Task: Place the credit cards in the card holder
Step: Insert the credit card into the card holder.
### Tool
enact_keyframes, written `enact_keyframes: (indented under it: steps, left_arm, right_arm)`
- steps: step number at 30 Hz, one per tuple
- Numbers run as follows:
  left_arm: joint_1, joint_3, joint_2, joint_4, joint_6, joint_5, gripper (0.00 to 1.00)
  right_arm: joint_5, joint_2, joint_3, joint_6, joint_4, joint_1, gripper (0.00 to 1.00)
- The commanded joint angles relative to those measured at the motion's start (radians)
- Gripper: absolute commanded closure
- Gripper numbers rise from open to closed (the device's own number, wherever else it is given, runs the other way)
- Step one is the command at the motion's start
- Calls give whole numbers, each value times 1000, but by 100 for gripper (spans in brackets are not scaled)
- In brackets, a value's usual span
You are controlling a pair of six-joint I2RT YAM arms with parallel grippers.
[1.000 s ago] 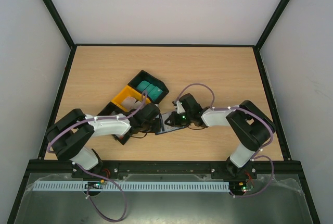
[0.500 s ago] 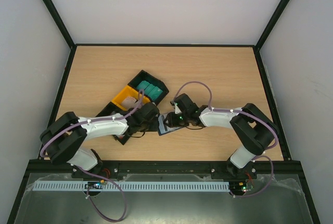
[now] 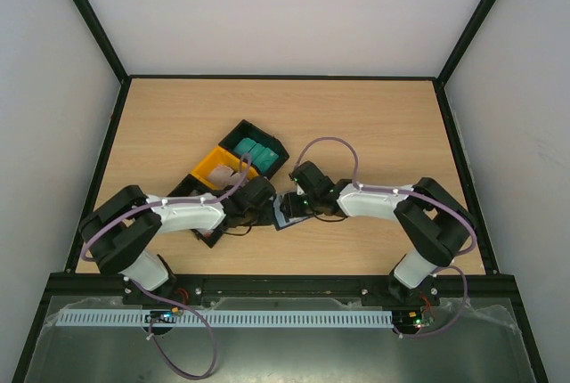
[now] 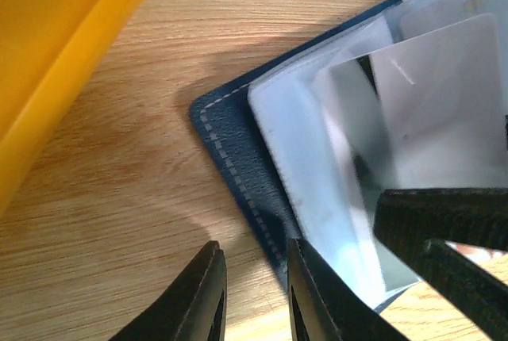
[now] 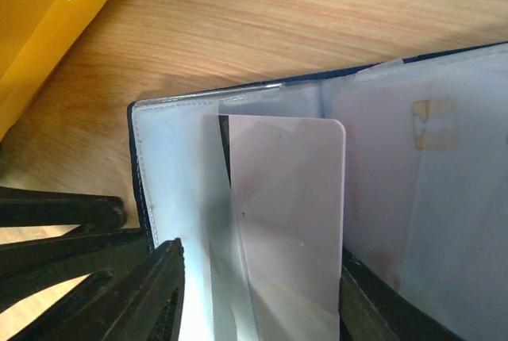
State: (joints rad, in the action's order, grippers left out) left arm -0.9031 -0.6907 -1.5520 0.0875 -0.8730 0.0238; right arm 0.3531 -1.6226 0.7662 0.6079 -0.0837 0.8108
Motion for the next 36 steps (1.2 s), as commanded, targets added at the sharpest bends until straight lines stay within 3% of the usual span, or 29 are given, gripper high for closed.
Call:
enact_keyframes:
  steps: [1,7,17,20,22,30,36]
  left_arm:
    - [-4,16,-20,-6,-9,8,76]
    - [4,33,-35,-33,-16,-19,76]
    - [28,51,-30,-72,-17,-60,75]
    - [33,53,-27,-78,-14,-69,75]
    - [37,52,-26,-82,-14,-75,75]
    - [45,53,-18,-95,-14,-93,71]
    - [47,52,-14,-108,-14,-107,69]
  right_arm:
    - [-126,30,2,10,-105,-1,52]
    - [-156,57,11,66,-125,-1,43]
    - [-253,82,35,121,-159,-2,38]
    - [-214,107,38,144,-151,-3,25]
    - [-155,126,38,164,-136,-3,21]
    - [-363,126,56,174,-224,-4,20]
    - [-368,94,66,149,-234,-3,24]
